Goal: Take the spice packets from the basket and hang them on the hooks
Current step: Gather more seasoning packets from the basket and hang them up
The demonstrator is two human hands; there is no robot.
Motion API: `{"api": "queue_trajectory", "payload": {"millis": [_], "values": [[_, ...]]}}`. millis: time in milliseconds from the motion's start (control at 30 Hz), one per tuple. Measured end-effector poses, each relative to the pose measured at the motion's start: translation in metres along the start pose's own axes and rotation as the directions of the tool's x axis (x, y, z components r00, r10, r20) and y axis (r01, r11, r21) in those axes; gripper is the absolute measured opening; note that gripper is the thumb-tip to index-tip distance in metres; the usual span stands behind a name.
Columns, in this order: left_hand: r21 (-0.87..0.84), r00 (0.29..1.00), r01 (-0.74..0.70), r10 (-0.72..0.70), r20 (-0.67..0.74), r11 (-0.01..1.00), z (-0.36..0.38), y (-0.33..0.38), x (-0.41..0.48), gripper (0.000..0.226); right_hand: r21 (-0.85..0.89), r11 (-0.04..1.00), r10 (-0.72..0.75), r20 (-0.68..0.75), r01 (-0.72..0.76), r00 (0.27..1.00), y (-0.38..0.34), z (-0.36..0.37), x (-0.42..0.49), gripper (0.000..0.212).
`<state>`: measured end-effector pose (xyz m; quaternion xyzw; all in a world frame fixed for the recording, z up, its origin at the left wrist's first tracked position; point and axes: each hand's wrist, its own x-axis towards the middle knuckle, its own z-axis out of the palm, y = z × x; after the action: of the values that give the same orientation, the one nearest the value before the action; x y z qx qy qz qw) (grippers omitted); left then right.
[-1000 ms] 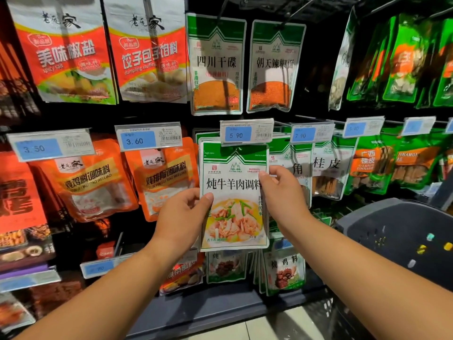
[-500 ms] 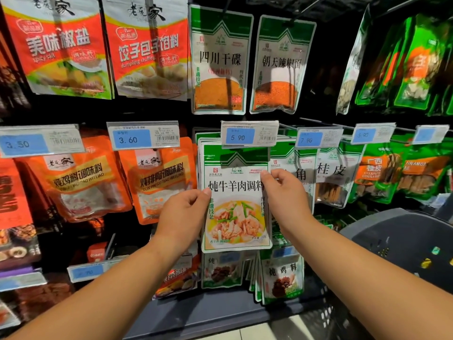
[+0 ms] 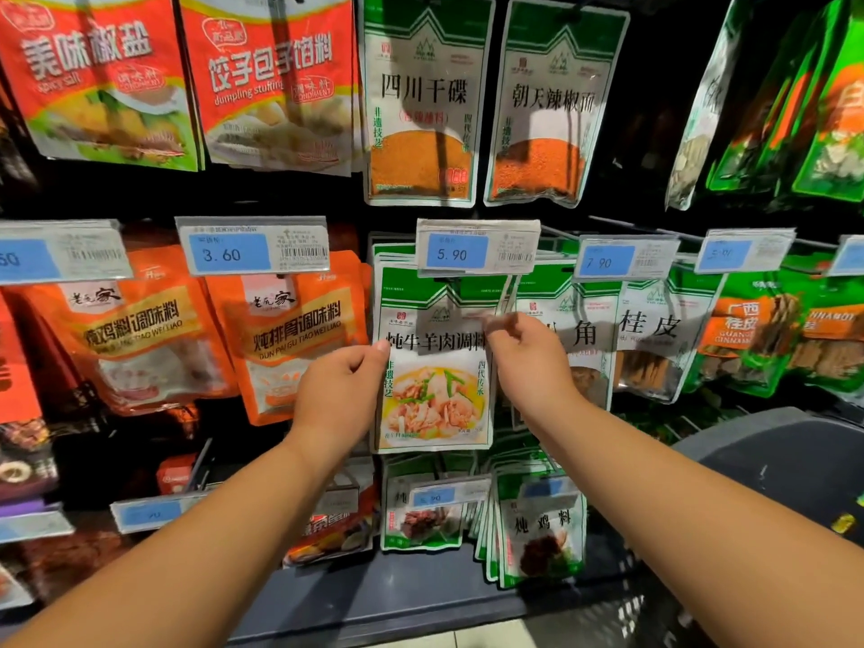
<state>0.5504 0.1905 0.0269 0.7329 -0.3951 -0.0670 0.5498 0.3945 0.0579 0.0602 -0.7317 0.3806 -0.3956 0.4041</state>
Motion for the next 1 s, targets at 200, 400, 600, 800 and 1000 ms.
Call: {"api": "queue_trajectory", "payload": {"millis": [200,400,600,800,1000], "values": [[0.035,0.993,0.092,-0.089,-0.073,0.995,0.009,0.000,0.016,0.060,0.052,0.997,0.066,-0.014,-0.065,0.998,0.005,0.011,0.023,0.016],[0.266,0.973,0.232,-0.228,-0.049,0.936,0.015,0.009,0.036,0.041,0.035,0.998,0.044,-0.046,-0.042,0.998,0.005,0.019,0.034,0.040],[0.346,0.973,0.228,-0.228,-0.040,0.910,0.014,0.011,0.039,0.045,-0.034,0.998,0.058,-0.045,-0.060,0.997,0.000,0.017,0.032,0.042],[0.116,0.990,0.132,-0.125,-0.062,0.984,0.008,0.008,0.014,0.054,-0.075,0.995,0.068,-0.007,-0.068,0.998,-0.002,0.006,0.018,0.017],[0.030,0.995,0.037,-0.039,0.093,0.999,-0.005,0.023,-0.021,0.041,-0.146,0.989,0.002,0.090,0.011,0.996,-0.006,-0.017,-0.011,0.037]]}}
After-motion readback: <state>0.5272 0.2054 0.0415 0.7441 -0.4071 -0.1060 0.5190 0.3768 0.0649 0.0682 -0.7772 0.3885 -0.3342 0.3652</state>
